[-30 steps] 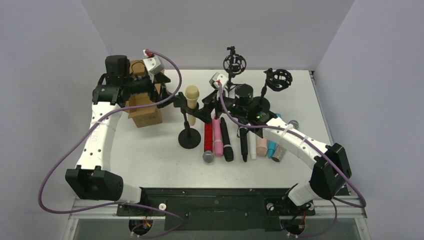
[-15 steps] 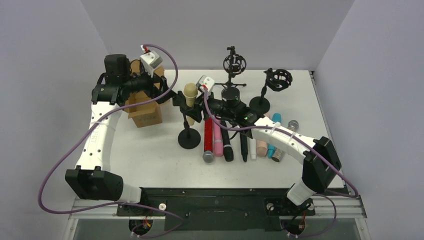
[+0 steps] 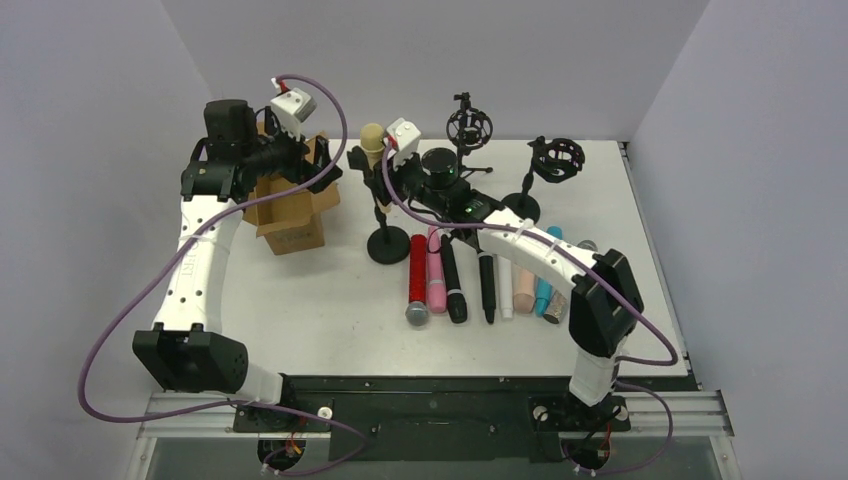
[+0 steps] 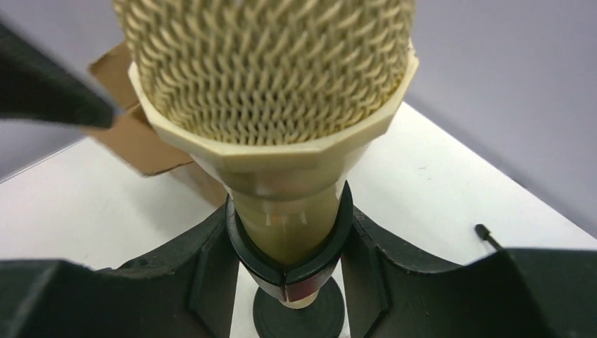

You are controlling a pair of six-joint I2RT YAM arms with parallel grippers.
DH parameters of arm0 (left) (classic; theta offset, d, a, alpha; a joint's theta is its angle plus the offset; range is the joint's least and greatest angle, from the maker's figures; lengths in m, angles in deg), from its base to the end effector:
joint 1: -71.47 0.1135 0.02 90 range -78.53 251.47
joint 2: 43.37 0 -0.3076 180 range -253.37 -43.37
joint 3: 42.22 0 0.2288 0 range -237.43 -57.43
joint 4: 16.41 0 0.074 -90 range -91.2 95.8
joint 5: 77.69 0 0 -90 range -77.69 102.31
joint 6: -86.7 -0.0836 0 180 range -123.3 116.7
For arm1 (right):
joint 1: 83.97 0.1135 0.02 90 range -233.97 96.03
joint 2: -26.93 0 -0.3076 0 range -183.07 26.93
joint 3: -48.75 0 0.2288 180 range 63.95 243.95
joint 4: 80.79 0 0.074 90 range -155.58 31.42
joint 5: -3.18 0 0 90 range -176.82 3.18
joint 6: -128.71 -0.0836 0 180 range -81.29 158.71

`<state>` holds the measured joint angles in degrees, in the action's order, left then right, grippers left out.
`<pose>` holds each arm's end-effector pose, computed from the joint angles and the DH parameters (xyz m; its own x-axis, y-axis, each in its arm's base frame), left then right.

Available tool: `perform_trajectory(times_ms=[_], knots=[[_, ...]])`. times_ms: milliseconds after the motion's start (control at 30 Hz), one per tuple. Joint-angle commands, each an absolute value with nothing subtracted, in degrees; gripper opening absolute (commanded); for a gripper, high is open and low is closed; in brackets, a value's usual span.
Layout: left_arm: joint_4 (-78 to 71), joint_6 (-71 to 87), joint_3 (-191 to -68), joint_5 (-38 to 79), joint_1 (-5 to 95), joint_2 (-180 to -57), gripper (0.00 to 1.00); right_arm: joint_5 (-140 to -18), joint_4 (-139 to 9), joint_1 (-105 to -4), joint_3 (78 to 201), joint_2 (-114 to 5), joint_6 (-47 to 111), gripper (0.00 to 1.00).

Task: Attach the microphones to the stand

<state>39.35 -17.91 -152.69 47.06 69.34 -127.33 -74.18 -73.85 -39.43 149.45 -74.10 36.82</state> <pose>0.3149 -0.0594 0.4518 -0.3394 0.2200 -0.9145 0.6336 0.7721 -0.0494 0.3164 0.3371 0.3944 -0.1178 -0.0708 -0.9905 -0.8357 0.5459 0.0604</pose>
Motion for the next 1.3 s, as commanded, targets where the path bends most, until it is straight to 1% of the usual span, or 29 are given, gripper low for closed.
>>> perform_trajectory(times_ms=[0, 100, 200, 300, 433, 667, 700, 733, 767, 800, 833, 867, 900, 967, 1000, 1067, 1133, 1267], knots=[[36.0, -16.7, -153.1, 45.6, 69.8, -126.8, 0.96, -82.1, -80.9, -41.4, 160.6, -78.8, 38.3, 0.0], [35.6, -16.9, -152.6, 45.5, 70.1, -127.1, 0.96, -84.8, -81.2, -42.0, 165.7, -84.5, 40.1, 0.0], [35.0, -16.9, -151.7, 45.6, 70.3, -127.3, 0.96, -89.2, -82.2, -42.4, 170.0, -87.8, 41.1, 0.0], [34.3, -16.5, -150.8, 46.0, 70.5, -127.5, 0.96, -90.9, -83.4, -43.2, 172.8, -90.7, 40.4, 0.0], [32.8, -15.7, -149.4, 46.5, 70.6, -127.6, 0.96, -91.0, -85.1, -44.6, 175.0, -93.0, 36.6, 0.0], [30.5, -14.2, -148.3, 46.9, 70.6, -128.0, 0.96, -89.5, -81.3, -44.7, 176.5, -94.6, 35.3, 0.0], [30.2, -13.8, -147.9, 46.9, 70.6, -127.9, 0.96, -89.5, -81.0, -44.7, 176.2, -94.7, 35.0, 0.02], [29.9, -13.5, -147.7, 46.9, 70.6, -127.8, 0.96, -89.5, -80.2, -44.7, 176.1, -94.7, 34.1, 0.06], [29.8, -13.4, -147.6, 46.9, 70.6, -127.8, 0.96, -89.5, -79.8, -44.8, 176.0, -94.6, 33.7, 0.18], [29.6, -13.2, -147.4, 46.9, 70.6, -127.7, 0.96, -89.7, -79.2, -44.8, 175.6, -94.3, 33.0, 0.26], [29.5, -13.1, -147.3, 46.8, 70.6, -127.7, 0.96, -89.9, -78.9, -44.8, 175.4, -94.1, 32.7, 0.4], [29.2, -12.8, -147.1, 46.8, 70.6, -127.6, 0.96, -90.0, -77.9, -44.9, 175.3, -93.7, 32.3, 0.45], [28.9, -12.8, -147.0, 46.7, 70.6, -127.5, 0.96, -90.0, -77.3, -44.8, 175.3, -93.4, 32.1, 0.52], [28.9, -12.7, -146.7, 46.7, 70.7, -127.4, 0.96, -90.2, -74.7, -44.7, 176.4, -92.9, 31.6, 0.59], [28.9, -12.7, -146.6, 46.6, 70.7, -127.3, 0.96, -90.3, -72.4, -44.7, 177.3, -92.4, 31.0, 0.61], [29.0, -12.6, -146.3, 46.7, 71.1, -127.1, 0.96, -90.8, -69.4, -44.4, 177.3, -91.0, 30.4, 0.71], [29.0, -12.6, -145.9, 46.6, 71.2, -126.9, 0.96, -91.6, -67.0, -44.0, 175.9, -88.7, 30.5, 0.76], [28.9, -11.9, -145.7, 47.9, 73.4, -126.7, 0.96, -93.2, -63.1, -43.4, 169.9, -82.4, 30.6, 0.78]])
